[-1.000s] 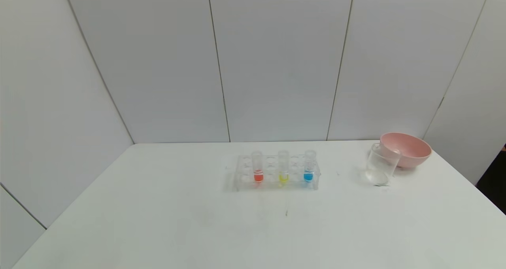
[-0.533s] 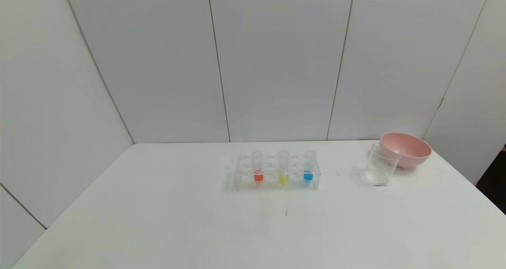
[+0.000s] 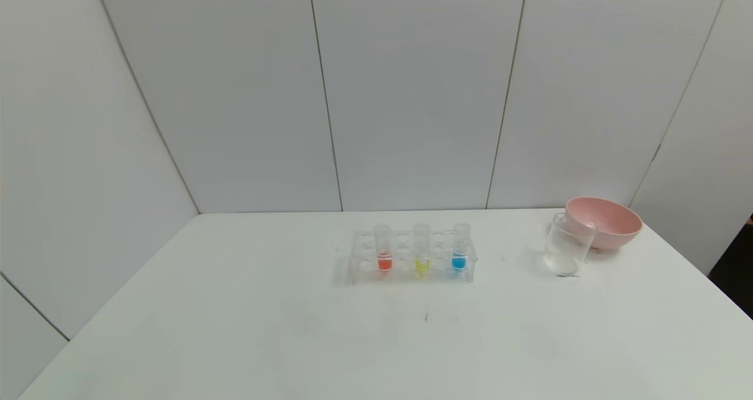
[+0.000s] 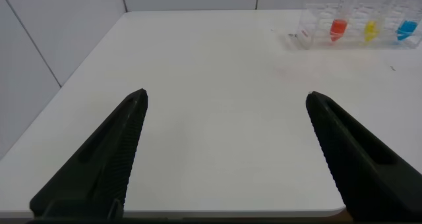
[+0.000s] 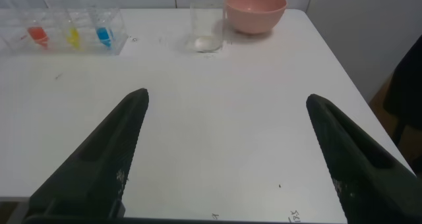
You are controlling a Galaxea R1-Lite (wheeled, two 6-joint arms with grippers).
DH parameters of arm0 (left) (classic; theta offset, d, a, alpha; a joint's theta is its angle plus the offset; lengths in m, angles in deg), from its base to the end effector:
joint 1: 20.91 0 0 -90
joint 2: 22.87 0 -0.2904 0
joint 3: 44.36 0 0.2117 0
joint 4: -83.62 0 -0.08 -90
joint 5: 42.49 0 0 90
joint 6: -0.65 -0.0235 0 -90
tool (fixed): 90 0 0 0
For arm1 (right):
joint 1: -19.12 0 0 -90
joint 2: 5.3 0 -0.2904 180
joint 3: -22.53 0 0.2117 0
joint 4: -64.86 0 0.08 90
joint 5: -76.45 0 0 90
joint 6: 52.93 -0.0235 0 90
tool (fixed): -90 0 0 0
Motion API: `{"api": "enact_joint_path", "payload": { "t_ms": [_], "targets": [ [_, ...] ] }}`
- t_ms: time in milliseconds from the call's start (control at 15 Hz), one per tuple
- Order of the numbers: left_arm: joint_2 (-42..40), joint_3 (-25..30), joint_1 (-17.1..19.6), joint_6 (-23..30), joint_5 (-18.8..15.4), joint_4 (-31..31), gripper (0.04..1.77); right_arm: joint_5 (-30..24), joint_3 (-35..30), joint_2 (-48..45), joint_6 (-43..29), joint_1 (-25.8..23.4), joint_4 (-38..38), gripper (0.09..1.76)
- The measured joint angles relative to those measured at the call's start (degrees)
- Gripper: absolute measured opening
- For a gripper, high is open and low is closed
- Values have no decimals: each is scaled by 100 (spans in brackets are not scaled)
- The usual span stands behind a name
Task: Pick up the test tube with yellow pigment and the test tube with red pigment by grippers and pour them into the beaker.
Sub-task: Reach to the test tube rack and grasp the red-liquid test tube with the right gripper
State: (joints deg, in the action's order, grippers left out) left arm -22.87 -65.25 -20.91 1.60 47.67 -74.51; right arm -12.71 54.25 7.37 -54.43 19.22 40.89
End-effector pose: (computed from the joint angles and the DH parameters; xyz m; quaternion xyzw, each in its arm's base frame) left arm 0.0109 0.0001 0.0737 -0.0083 0.0085 0.0015 0.9999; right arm 0.0199 -0.0003 0.1239 0.0127 0.0428 -0.0070 0.9990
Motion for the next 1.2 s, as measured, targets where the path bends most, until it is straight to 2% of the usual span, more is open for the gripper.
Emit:
{"api": "enact_joint_path", "payload": {
  "t_ms": [267, 600, 933, 1200],
  "targets": [
    [0, 0, 0, 0, 0, 0, 172, -229, 458, 1245, -9, 1, 141, 171],
    [0, 0, 0, -2, 0, 0, 172, -307, 1028, 2939, 5, 78, 869, 171],
    [0, 0, 0, 0, 0, 0, 172, -256, 1679, 4532, -128, 655, 1167, 171],
    [0, 0, 0, 0, 0, 0, 172, 328, 1866, 5508, -306, 1492, 1742, 171]
  ]
}}
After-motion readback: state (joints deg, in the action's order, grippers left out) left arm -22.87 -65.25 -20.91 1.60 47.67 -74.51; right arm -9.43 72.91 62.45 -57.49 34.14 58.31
